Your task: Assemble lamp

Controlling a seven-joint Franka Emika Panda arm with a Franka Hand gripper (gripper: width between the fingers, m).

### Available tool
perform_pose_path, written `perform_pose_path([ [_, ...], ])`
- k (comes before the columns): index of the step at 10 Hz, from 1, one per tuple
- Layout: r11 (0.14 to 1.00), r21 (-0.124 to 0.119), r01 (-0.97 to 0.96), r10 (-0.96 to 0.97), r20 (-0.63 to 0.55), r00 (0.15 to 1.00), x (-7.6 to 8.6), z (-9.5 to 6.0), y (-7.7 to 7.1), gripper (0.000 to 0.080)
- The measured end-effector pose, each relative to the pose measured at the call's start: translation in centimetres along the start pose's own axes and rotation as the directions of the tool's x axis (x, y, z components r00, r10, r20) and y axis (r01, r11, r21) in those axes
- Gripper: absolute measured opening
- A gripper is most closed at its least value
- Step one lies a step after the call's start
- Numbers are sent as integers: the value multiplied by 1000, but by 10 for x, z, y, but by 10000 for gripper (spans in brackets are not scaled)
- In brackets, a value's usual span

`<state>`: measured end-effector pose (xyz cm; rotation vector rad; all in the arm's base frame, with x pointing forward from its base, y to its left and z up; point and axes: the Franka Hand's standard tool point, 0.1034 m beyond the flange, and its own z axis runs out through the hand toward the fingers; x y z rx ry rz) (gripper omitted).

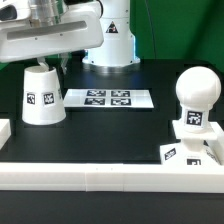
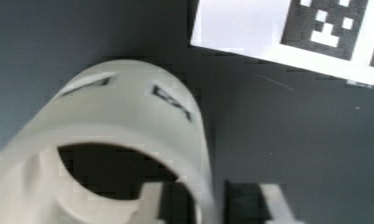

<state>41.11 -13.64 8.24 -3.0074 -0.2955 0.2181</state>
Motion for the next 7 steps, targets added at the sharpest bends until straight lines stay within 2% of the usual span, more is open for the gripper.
perform_pose_path([
  [3,1000,6,3,-3,6,1000,0,-1,-1,44],
  [5,999,36,15,-16,37,999,4,-7,-10,44],
  [7,994,94,-55,47,81,996,23,-25,-46,44],
])
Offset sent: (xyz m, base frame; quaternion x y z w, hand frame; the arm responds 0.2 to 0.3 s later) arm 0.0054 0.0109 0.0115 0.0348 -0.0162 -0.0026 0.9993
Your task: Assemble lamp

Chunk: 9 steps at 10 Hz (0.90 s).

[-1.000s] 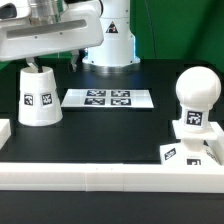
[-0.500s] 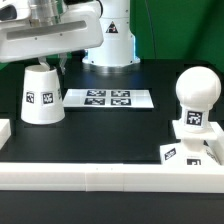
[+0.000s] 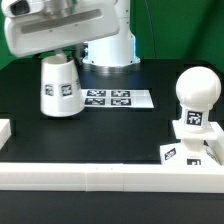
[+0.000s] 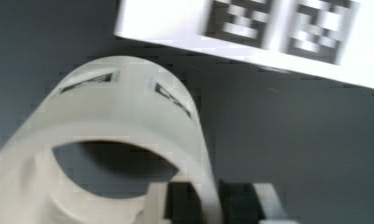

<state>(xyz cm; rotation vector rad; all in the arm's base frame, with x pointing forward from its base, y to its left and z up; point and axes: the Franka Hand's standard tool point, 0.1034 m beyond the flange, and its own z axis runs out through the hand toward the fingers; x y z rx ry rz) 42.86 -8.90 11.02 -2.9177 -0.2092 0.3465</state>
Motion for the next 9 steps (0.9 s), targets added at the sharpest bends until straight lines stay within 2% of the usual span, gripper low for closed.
perform_pose_path([
  [2,996,16,-93,93,1,996,31,-24,-44,45],
  [4,987,15,-158,158,-5,987,77,-61,-80,45],
  [5,984,23,-177,177,15,984,91,-80,-87,45],
  [6,983,26,-182,182,17,983,103,-93,-88,45],
  [8,984,23,-174,174,9,985,101,-84,-85,45],
  [9,984,23,-174,174,8,985,101,-84,-85,45],
])
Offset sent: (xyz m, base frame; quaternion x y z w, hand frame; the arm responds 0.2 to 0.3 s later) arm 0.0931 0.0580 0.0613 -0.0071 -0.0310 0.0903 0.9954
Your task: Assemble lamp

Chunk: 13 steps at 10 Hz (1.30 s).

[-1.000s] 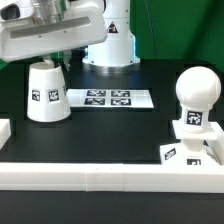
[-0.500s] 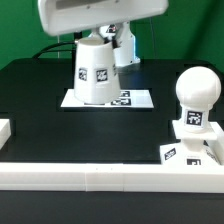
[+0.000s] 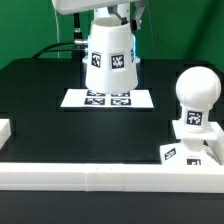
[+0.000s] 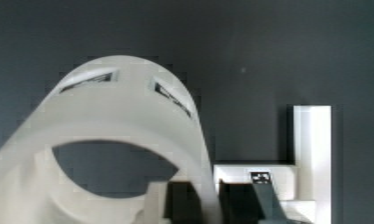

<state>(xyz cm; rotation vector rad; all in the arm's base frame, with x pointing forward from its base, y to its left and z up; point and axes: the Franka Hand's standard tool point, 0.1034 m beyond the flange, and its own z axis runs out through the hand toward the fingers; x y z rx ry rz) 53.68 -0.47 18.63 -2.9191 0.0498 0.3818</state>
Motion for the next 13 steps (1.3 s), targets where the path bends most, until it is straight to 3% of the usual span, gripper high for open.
perform_pose_path([
  [2,1000,0,1,-1,1,1000,0,-1,-3,45],
  [7,1000,4,-8,8,-67,998,25,-54,-91,45],
  [9,1000,10,-14,15,-80,997,43,-67,-114,45],
  [11,1000,12,4,-3,-90,996,58,-65,-127,45],
  [13,1000,13,-3,4,-72,997,71,-43,-122,45],
])
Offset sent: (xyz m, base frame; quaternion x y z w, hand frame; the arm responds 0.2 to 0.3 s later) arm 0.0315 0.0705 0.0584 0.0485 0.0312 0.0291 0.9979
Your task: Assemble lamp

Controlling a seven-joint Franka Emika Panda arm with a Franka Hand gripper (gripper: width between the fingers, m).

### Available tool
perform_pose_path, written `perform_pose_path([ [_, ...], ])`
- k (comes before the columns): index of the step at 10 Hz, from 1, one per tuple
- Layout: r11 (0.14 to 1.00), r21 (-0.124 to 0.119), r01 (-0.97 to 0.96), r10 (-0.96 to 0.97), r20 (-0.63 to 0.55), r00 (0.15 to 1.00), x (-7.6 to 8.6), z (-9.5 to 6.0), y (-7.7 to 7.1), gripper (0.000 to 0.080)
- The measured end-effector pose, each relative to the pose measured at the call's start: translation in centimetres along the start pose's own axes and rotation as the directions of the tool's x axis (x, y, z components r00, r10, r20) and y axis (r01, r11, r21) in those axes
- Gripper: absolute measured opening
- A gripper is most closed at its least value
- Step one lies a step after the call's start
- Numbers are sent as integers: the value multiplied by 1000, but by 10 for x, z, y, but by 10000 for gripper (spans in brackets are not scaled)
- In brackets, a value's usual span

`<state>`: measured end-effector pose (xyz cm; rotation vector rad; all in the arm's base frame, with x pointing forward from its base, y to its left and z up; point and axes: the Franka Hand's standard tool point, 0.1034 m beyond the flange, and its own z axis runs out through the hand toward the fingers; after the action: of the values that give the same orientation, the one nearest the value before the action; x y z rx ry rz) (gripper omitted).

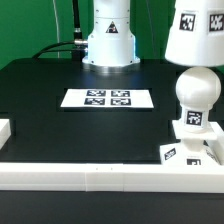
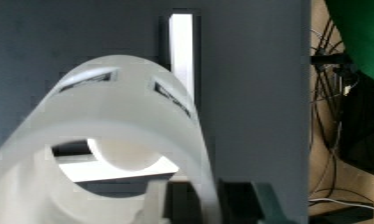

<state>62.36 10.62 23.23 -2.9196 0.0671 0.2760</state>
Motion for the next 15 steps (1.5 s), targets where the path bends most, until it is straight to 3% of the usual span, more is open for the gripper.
perform_pose_path([
  [3,1000,-9,-7,7,13,1000,1,35,7,45],
  [6,1000,-10,-1,1,1,1000,6,52,13,45],
  [11,1000,-11,-1,1,11,1000,5,59,19,45],
  [13,1000,-11,0,0,12,1000,5,59,18,336],
  [14,1000,-11,1,-1,12,1000,5,59,19,336],
  [15,1000,-10,1,0,12,1000,5,57,21,519],
])
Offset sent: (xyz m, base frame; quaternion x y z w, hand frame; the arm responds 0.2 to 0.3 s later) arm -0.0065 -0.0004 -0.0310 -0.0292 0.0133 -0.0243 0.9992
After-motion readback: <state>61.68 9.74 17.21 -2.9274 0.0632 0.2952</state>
